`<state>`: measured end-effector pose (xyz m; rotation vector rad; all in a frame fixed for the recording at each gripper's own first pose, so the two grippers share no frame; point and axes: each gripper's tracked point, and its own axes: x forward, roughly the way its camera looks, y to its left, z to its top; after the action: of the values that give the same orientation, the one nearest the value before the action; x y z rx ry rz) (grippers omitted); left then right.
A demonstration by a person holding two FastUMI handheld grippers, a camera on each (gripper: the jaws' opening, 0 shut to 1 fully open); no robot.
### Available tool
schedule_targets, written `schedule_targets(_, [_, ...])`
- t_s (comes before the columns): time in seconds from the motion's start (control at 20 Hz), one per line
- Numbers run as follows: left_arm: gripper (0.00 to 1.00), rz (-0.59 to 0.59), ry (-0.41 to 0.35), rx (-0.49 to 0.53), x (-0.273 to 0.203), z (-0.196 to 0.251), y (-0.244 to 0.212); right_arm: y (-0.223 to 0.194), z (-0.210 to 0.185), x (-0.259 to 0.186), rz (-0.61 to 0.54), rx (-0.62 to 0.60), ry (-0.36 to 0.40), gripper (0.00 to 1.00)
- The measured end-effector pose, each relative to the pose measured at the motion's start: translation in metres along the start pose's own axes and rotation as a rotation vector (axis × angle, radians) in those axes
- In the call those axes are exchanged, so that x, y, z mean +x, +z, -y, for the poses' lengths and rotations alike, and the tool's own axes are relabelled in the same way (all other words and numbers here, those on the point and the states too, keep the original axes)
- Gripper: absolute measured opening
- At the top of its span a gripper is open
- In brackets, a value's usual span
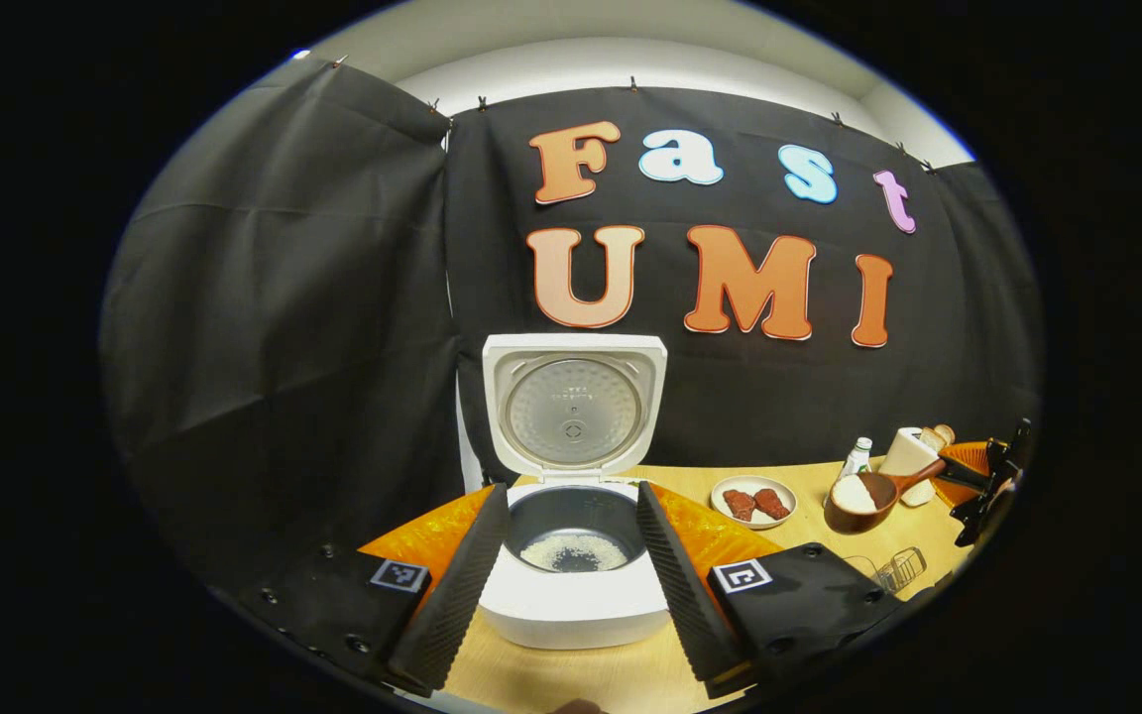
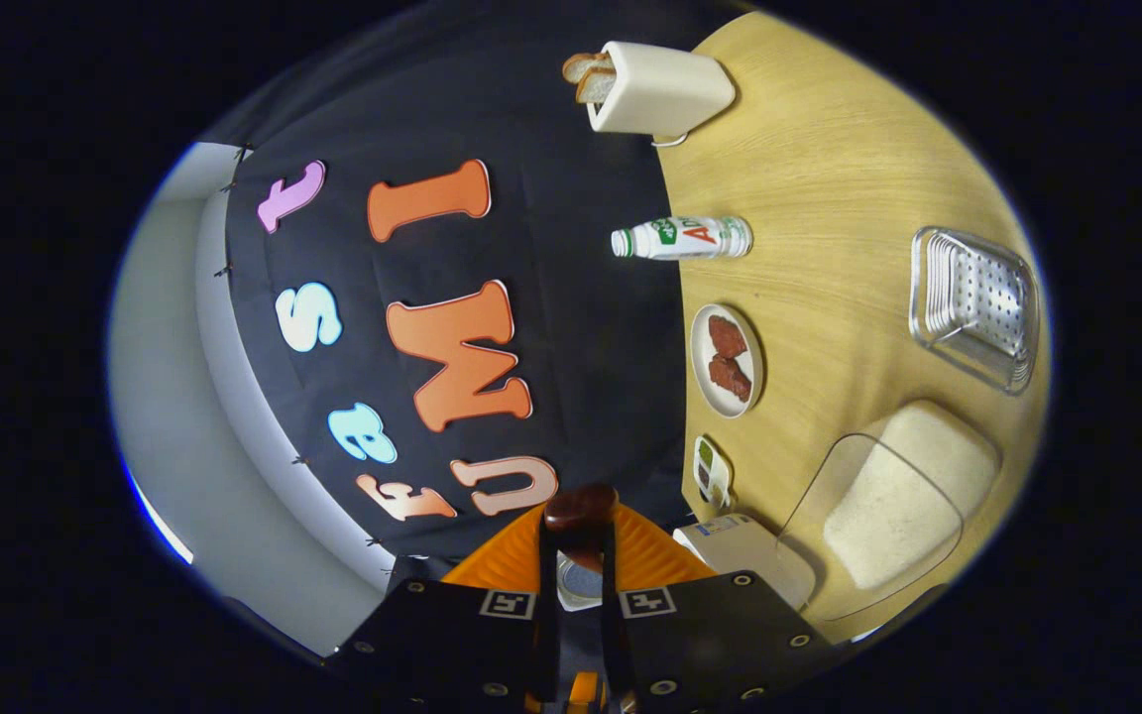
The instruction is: Close the left gripper, press the button to open the rice cooker; take a wooden spoon from the chopstick holder with the right hand, scoop a spoonful of rice and pour it into the rice cooker, then put the wooden spoon back into the chopstick holder.
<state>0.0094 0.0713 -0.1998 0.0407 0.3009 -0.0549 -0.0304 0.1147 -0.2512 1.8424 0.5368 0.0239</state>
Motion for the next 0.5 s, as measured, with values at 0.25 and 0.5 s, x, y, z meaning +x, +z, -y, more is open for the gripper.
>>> schedule_targets(0.25, [0.89, 0.005, 0.047, -0.013, -0.004, -0.03, -0.002, -0.049, -0.021, 0.047, -0.095, 0.004, 0.025, 0.17])
schedule_targets(0.5, [0.89, 0.003, 0.102, -0.037, -0.01, -0.063, -0.006, -0.107, -0.025, 0.1, -0.186, 0.011, 0.017, 0.21])
